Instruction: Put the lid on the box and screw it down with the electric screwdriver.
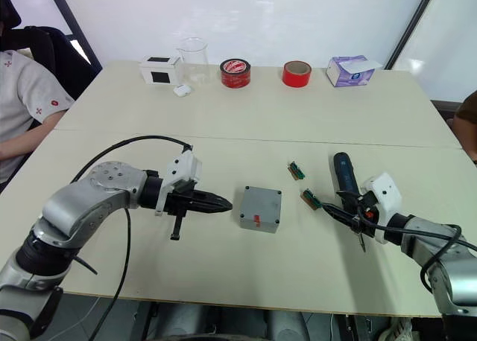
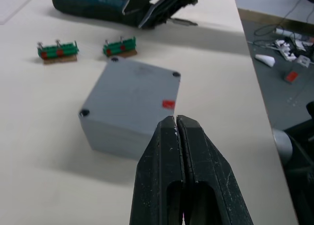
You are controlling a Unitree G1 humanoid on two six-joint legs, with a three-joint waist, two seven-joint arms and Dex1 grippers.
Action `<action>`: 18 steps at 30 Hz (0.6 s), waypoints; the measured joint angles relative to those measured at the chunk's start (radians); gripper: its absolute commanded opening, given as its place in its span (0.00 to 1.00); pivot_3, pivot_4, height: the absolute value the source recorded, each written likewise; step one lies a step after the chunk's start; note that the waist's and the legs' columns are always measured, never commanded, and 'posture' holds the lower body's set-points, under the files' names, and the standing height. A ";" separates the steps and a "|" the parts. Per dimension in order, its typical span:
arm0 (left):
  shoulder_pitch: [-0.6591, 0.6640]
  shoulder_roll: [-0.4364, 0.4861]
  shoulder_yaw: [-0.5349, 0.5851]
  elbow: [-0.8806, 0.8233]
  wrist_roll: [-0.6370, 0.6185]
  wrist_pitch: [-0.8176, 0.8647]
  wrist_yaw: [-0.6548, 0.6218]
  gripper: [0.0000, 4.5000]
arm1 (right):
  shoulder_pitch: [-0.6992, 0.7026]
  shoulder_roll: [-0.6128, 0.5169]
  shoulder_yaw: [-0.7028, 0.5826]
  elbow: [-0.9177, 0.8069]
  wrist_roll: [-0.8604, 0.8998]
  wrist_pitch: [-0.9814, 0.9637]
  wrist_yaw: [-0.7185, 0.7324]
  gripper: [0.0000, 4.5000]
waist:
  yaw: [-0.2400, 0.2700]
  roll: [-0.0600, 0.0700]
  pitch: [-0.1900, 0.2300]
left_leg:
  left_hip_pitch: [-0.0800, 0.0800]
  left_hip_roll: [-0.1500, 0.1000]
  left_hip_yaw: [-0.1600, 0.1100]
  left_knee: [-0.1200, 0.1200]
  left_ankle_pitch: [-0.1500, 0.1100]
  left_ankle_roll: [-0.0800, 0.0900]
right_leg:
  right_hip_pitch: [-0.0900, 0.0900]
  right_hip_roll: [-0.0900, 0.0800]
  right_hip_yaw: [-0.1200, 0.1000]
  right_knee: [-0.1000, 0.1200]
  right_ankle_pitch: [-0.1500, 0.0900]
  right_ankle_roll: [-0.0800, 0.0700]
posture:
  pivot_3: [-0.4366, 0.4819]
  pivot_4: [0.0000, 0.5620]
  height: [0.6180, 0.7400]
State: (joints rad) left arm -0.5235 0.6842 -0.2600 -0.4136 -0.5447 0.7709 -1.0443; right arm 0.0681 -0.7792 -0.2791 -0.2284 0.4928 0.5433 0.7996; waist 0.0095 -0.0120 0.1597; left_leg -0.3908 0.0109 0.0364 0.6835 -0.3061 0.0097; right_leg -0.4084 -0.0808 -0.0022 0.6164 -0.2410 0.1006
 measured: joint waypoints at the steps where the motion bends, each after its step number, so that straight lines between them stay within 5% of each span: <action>1: 0.000 -0.001 0.000 0.005 0.000 0.001 0.003 0.00 | -0.009 0.000 0.005 0.011 -0.004 -0.006 0.001 0.61 | 0.001 0.000 0.000 | 0.000 0.000 0.000 0.000 0.000 0.000 | 0.000 0.000 0.000 0.000 0.000 0.000 | 0.48 0.27 1.00; 12: 0.012 -0.035 0.003 0.001 -0.006 0.010 0.047 0.00 | -0.099 0.013 0.082 0.058 -0.033 -0.006 0.014 0.61 | 0.003 0.000 0.000 | 0.000 0.000 0.000 0.000 0.000 0.000 | 0.000 0.000 0.000 0.000 0.000 0.000 | 0.48 0.27 1.00; 17: 0.020 -0.040 0.002 -0.027 -0.012 0.028 0.065 0.00 | -0.090 0.013 0.094 0.058 -0.043 -0.013 0.027 0.27 | 0.003 0.000 0.000 | 0.000 0.000 0.000 0.000 0.000 0.000 | 0.000 0.000 0.000 0.000 0.000 0.000 | 0.48 0.27 1.00; 18: 0.020 -0.040 0.002 -0.030 -0.012 0.028 0.066 0.00 | -0.084 0.013 0.095 0.058 -0.047 -0.016 0.030 0.27 | 0.003 0.000 0.000 | 0.000 0.000 0.000 0.000 0.000 0.000 | 0.000 0.000 0.000 0.000 0.000 0.000 | 0.48 0.27 1.00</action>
State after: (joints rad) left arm -0.5036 0.6440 -0.2578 -0.4431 -0.5569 0.7989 -0.9778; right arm -0.0164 -0.7659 -0.1839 -0.1700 0.4463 0.5275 0.8297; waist 0.0123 -0.0119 0.1597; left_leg -0.3909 0.0114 0.0363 0.6836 -0.3061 0.0096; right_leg -0.4083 -0.0811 -0.0023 0.6164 -0.2409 0.1009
